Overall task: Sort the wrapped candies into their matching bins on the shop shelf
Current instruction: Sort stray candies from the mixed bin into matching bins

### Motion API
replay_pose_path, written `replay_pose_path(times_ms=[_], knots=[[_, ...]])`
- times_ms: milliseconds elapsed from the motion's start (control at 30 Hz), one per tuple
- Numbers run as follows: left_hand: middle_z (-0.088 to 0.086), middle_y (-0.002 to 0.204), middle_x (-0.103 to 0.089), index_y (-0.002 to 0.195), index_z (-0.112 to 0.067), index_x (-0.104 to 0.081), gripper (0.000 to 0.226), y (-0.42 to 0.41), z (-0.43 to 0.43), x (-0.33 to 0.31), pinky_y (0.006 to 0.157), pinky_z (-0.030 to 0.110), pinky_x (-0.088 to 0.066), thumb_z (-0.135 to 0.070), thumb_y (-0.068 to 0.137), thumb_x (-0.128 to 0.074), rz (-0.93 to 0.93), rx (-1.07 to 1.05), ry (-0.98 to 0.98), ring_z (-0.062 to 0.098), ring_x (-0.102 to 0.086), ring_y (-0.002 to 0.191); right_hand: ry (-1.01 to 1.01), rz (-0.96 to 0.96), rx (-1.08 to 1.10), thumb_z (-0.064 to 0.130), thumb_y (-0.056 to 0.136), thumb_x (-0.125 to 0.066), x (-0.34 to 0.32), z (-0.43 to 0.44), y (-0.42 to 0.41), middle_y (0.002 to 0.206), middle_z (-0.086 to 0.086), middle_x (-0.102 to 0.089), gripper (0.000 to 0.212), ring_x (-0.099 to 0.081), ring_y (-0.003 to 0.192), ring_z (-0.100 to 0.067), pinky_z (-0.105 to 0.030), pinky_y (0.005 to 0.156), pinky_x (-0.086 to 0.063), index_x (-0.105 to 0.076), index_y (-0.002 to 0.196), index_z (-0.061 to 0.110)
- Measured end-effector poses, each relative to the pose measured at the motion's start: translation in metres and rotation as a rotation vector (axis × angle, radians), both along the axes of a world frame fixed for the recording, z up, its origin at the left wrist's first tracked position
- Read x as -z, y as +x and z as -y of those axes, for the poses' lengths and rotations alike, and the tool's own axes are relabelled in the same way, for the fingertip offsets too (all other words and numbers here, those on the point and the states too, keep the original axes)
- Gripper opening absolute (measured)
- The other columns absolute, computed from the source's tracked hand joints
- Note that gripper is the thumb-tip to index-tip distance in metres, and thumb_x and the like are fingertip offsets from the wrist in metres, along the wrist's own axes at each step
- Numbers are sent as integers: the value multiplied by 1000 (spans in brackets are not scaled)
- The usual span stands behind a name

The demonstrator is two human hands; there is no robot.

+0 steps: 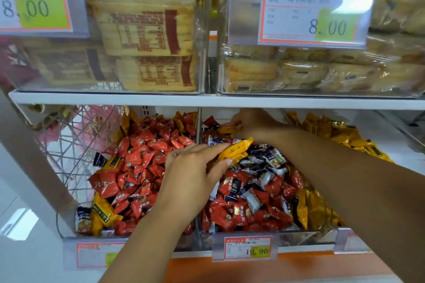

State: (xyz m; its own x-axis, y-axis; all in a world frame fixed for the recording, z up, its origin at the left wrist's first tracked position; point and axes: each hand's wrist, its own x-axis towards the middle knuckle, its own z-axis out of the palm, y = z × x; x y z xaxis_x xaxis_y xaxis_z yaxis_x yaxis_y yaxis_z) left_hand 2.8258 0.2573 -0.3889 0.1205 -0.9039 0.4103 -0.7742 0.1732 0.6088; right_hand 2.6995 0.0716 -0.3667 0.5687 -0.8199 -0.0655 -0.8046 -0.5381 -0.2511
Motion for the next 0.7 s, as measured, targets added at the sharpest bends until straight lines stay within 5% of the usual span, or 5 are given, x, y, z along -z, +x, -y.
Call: replay_pose_path(times_ms=[133, 267, 367, 433, 700], knots=[[-17, 95, -67, 123, -41, -61, 35, -5, 0, -8, 90, 46, -44, -44, 88, -58, 121, -55, -21, 9, -54, 84, 34, 109, 134, 46, 95, -50, -32, -26, -48, 115, -2, -63, 38, -60, 91, -18, -28, 77, -48, -53, 130, 32], [-11, 97, -70, 121, -36, -63, 34, -31, 6, -21, 86, 38, -43, -44, 89, -57, 203, -41, -63, 17, -59, 93, -100, 324, 276, 43, 88, -62, -49, -55, -118, 83, 7, -61, 21, -59, 71, -15, -16, 54, -41, -59, 105, 30], [-6, 102, -68, 121, -34, -64, 32, -63, 17, -32, 81, 33, -46, -40, 89, -61, 90, 56, 13, 17, -56, 98, -143, 466, 353, 24, 85, -70, -45, -64, -178, 103, 3, -67, 29, -59, 89, -13, -15, 73, -43, -65, 113, 28], [-5, 101, -68, 119, -36, -65, 29, -85, 31, -41, 81, 34, -48, -40, 91, -60, 43, 119, 69, 16, -58, 97, -114, 504, 439, 20, 83, -73, -34, -58, -216, 108, -4, -68, 27, -61, 94, -16, -31, 86, -50, -68, 109, 25], [6, 133, -56, 137, -37, -46, 51, -170, 121, -52, 97, 36, -45, -56, 90, -51, 207, 138, 236, 26, -53, 119, -42, 638, 508, 16, 85, -71, -27, -28, -266, 107, -5, -63, 33, -60, 95, -22, -36, 81, -48, -64, 117, 14]])
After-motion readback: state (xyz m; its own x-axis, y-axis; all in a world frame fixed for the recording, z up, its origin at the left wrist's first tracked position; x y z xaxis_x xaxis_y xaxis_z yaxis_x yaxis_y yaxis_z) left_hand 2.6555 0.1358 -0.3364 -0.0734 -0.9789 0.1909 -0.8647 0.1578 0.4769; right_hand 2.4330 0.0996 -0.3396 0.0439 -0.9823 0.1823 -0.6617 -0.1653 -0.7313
